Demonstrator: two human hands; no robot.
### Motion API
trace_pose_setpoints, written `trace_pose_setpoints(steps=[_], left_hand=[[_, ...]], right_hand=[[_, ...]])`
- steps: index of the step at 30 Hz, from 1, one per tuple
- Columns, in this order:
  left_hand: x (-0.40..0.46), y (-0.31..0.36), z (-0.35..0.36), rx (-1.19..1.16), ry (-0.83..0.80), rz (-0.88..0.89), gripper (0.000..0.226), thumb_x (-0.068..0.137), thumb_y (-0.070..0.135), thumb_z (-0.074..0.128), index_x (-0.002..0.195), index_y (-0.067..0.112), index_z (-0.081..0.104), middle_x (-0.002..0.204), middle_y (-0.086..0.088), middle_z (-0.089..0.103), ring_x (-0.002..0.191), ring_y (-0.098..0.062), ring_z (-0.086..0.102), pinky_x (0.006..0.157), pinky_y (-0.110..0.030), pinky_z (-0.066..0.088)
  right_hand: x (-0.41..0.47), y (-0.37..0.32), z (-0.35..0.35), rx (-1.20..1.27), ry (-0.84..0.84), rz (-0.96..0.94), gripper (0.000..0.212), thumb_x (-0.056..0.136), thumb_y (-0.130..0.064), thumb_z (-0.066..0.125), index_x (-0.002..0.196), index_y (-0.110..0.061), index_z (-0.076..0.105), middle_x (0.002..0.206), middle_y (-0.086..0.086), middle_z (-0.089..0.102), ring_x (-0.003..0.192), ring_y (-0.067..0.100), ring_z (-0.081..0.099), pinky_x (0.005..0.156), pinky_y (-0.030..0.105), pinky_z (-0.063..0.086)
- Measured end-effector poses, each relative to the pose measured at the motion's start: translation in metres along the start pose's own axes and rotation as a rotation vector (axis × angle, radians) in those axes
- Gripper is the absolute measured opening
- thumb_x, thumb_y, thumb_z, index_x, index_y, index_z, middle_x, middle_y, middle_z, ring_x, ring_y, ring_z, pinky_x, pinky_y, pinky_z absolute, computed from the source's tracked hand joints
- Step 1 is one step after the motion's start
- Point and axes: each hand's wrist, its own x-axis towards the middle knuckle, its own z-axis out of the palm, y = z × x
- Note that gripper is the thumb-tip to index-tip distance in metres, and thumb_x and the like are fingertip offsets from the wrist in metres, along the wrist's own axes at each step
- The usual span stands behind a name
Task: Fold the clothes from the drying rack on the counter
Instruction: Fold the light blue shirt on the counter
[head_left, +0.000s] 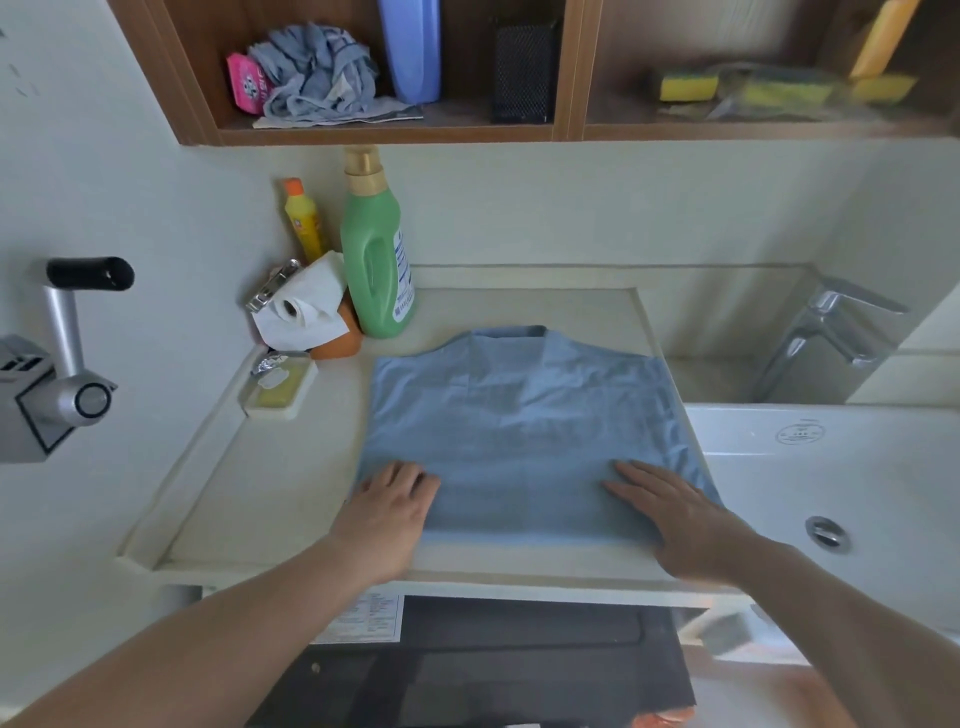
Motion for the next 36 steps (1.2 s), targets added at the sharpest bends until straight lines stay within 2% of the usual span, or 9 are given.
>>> trace_pose_setpoints(steps=[4, 11, 13, 16, 19, 23, 28, 32, 36], left_hand=[[-0.005, -0.013, 0.004, 0.043, -0.049, -0.017, 0.076, 0.068, 0.002, 0.069, 0.139, 0.018, 0.049, 0.127, -0.009, 0.053, 0.118, -0.034, 0.058, 0.077, -0.042, 0.060], [0.007, -0.026, -0.036, -0.043, -0.221, 0.018, 0.065, 0.092, 0.002, 0.041, 0.149, 0.034, 0.043, 0.142, 0.004, 0.055, 0.124, -0.026, 0.057, 0.098, -0.037, 0.049], [0.013, -0.030, -0.056, -0.103, -0.314, -0.012, 0.062, 0.092, 0.004, 0.042, 0.144, 0.038, 0.050, 0.135, 0.003, 0.062, 0.119, -0.025, 0.060, 0.096, -0.034, 0.048], [0.023, -0.034, -0.087, -0.167, -0.521, -0.036, 0.049, 0.089, 0.000, 0.042, 0.125, 0.026, 0.061, 0.117, -0.002, 0.067, 0.105, -0.025, 0.063, 0.082, -0.032, 0.048], [0.031, -0.039, -0.109, -0.188, -0.734, -0.050, 0.038, 0.084, 0.000, 0.041, 0.109, 0.018, 0.063, 0.105, -0.005, 0.066, 0.090, -0.023, 0.062, 0.070, -0.031, 0.048], [0.040, -0.041, -0.124, -0.237, -0.811, -0.169, 0.016, 0.076, -0.004, 0.050, 0.078, 0.011, 0.048, 0.071, -0.004, 0.046, 0.056, -0.016, 0.038, 0.047, -0.023, 0.024], [0.047, -0.051, -0.131, -0.569, -0.653, -0.317, 0.031, 0.069, 0.001, 0.056, 0.062, 0.017, 0.030, 0.062, 0.003, 0.028, 0.045, -0.009, 0.021, 0.043, -0.025, 0.014], [0.056, -0.067, -0.123, -0.639, -0.494, -0.398, 0.021, 0.065, 0.025, 0.061, 0.059, 0.019, 0.042, 0.061, 0.004, 0.040, 0.062, -0.019, 0.034, 0.054, -0.031, 0.022], [0.068, -0.077, -0.108, -0.505, -0.389, -0.399, 0.019, 0.092, 0.023, 0.057, 0.078, 0.011, 0.059, 0.078, -0.001, 0.057, 0.073, -0.016, 0.050, 0.061, -0.031, 0.034]], right_hand=[[-0.003, 0.012, 0.005, -0.021, 0.102, 0.075, 0.078, 0.092, -0.014, 0.050, 0.160, -0.037, 0.020, 0.166, -0.017, 0.012, 0.155, 0.010, 0.012, 0.127, 0.030, 0.010], [-0.004, 0.013, -0.005, -0.003, 0.211, 0.165, 0.051, 0.101, -0.020, 0.047, 0.150, -0.032, 0.048, 0.157, -0.008, 0.045, 0.141, 0.019, 0.048, 0.114, 0.036, 0.042], [-0.004, 0.007, -0.025, -0.004, 0.141, 0.271, 0.041, 0.100, -0.023, 0.042, 0.134, -0.037, 0.060, 0.143, -0.005, 0.059, 0.125, 0.024, 0.059, 0.102, 0.037, 0.048], [0.003, 0.005, -0.059, -0.030, -0.011, 0.326, 0.022, 0.097, -0.020, 0.041, 0.095, -0.025, 0.063, 0.110, 0.003, 0.068, 0.096, 0.025, 0.060, 0.081, 0.035, 0.047], [0.006, 0.005, -0.088, 0.056, -0.218, 0.289, 0.021, 0.089, -0.011, 0.045, 0.069, -0.018, 0.049, 0.077, 0.001, 0.060, 0.072, 0.018, 0.053, 0.067, 0.031, 0.041], [0.002, 0.002, -0.122, 0.109, -0.363, 0.280, 0.019, 0.067, -0.003, 0.047, 0.057, -0.019, 0.041, 0.043, -0.006, 0.036, 0.049, 0.016, 0.032, 0.049, 0.026, 0.027], [0.024, 0.017, -0.136, 0.088, -0.280, 0.276, 0.016, 0.070, -0.014, 0.051, 0.055, -0.018, 0.049, 0.056, -0.003, 0.050, 0.058, 0.018, 0.043, 0.056, 0.029, 0.036], [0.054, 0.032, -0.129, -0.105, -0.160, 0.271, 0.024, 0.083, -0.025, 0.050, 0.082, -0.007, 0.066, 0.091, 0.008, 0.070, 0.088, 0.025, 0.066, 0.081, 0.037, 0.055], [0.078, 0.037, -0.128, -0.195, -0.107, 0.266, 0.030, 0.090, -0.031, 0.044, 0.095, -0.016, 0.069, 0.102, 0.002, 0.068, 0.097, 0.023, 0.063, 0.088, 0.038, 0.054]])
